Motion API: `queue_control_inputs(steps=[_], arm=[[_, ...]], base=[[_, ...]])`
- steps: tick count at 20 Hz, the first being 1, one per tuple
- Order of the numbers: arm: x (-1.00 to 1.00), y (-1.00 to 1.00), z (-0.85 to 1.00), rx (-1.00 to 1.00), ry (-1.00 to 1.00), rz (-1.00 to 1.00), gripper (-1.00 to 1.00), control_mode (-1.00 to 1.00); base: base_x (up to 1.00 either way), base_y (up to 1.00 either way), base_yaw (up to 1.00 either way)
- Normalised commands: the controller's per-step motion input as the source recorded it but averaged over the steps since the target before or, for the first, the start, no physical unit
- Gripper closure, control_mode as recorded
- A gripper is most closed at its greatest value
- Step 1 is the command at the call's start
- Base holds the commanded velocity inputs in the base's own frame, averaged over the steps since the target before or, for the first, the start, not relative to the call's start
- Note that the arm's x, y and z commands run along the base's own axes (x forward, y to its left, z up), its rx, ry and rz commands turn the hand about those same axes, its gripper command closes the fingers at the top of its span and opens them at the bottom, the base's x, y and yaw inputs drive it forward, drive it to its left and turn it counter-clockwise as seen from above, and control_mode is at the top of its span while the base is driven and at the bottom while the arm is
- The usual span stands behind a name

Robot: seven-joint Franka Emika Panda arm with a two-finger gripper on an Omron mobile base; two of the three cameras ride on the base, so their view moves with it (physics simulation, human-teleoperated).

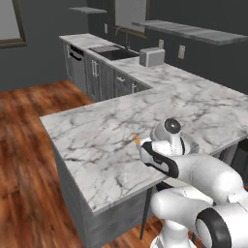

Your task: Take the fork and place it on the left side of the plate. Then take the spoon and place it on the right side of the plate. Make sure they're directly next to the plate.

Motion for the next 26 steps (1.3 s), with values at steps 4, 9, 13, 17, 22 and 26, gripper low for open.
queue_control_inputs(steps=[4, 9, 13, 17, 22, 26], arm=[[-0.79, 0.03, 1.00, 0.00, 0.04, 0.00, -1.00, -1.00], [-0.98, 0.00, 1.00, 0.00, 0.27, -0.10, -1.00, -1.00], [-1.00, -0.01, 0.71, 0.00, 0.25, -0.12, -1.00, -1.00], [-1.00, 0.00, 0.41, 0.00, 0.19, -0.09, -1.00, -1.00], [-0.82, -0.07, 0.06, 0.00, 0.02, -0.04, -1.00, -1.00], [-0.14, -0.10, 0.00, 0.00, 0.00, -0.01, -1.00, -1.00]], base=[[0.00, 0.00, 0.00], [0.00, 0.00, 0.00], [0.00, 0.00, 0.00], [0.00, 0.00, 0.00], [0.00, 0.00, 0.00], [0.00, 0.00, 0.00]])
